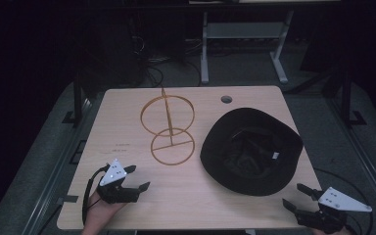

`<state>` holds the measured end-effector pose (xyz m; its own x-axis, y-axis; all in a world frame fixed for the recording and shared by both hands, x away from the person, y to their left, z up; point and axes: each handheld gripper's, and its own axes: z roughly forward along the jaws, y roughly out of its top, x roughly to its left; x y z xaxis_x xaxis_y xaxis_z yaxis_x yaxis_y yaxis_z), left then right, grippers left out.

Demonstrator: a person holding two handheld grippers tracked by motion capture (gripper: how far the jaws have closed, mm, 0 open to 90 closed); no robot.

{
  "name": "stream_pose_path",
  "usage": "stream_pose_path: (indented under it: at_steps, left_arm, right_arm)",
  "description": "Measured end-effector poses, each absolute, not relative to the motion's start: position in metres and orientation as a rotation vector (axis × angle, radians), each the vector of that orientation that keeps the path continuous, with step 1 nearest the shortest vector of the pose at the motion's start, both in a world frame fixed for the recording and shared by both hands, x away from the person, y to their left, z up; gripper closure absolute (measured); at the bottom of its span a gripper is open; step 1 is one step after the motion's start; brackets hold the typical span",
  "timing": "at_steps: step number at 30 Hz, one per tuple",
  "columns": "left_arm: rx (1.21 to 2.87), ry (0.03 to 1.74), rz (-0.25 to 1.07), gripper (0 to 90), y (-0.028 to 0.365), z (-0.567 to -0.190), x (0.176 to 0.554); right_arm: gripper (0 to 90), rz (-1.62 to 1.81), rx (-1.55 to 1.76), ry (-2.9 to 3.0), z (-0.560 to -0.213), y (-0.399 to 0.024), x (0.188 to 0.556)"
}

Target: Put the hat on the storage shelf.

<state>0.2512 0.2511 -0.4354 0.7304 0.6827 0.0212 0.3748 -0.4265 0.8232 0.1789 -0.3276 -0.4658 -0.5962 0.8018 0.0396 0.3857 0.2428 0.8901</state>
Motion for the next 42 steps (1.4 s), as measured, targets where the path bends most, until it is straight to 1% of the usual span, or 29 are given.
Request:
stream_pose_path:
  at_steps: [16, 23, 25, 29, 31, 34, 36, 37, 42]
  left_arm:
    - [2.084, 0.719, 0.447, 22.0, 0.23, -0.433, 0.24]
    - [2.088, 0.671, 0.425, 22.0, 0.218, -0.43, 0.239]
    - [2.106, 0.646, 0.382, 22.0, 0.209, -0.432, 0.241]
    - [2.12, 0.603, 0.349, 21.8, 0.195, -0.43, 0.243]
    - [2.121, 0.592, 0.349, 21.8, 0.193, -0.429, 0.243]
    - [2.107, 0.553, 0.331, 21.9, 0.176, -0.423, 0.245]
    - [2.105, 0.544, 0.328, 21.8, 0.172, -0.422, 0.245]
    - [2.111, 0.517, 0.316, 21.8, 0.161, -0.421, 0.246]
    - [2.115, 0.47, 0.3, 21.9, 0.14, -0.419, 0.248]
  right_arm:
    - [23.0, 1.337, 1.075, 2.095, -0.464, -0.325, 0.18]
    - [22.7, 1.341, 1.077, 2.086, -0.463, -0.326, 0.179]
    - [22.2, 1.351, 1.089, 2.081, -0.464, -0.327, 0.181]
    - [22.1, 1.347, 1.089, 2.081, -0.464, -0.328, 0.181]
    - [22.1, 1.354, 1.091, 2.076, -0.464, -0.329, 0.181]
    - [22.0, 1.357, 1.095, 2.068, -0.463, -0.331, 0.181]
    - [22.0, 1.363, 1.092, 2.066, -0.463, -0.331, 0.181]
    - [22.0, 1.364, 1.086, 2.066, -0.463, -0.331, 0.181]
    - [22.0, 1.368, 1.085, 2.064, -0.463, -0.331, 0.18]
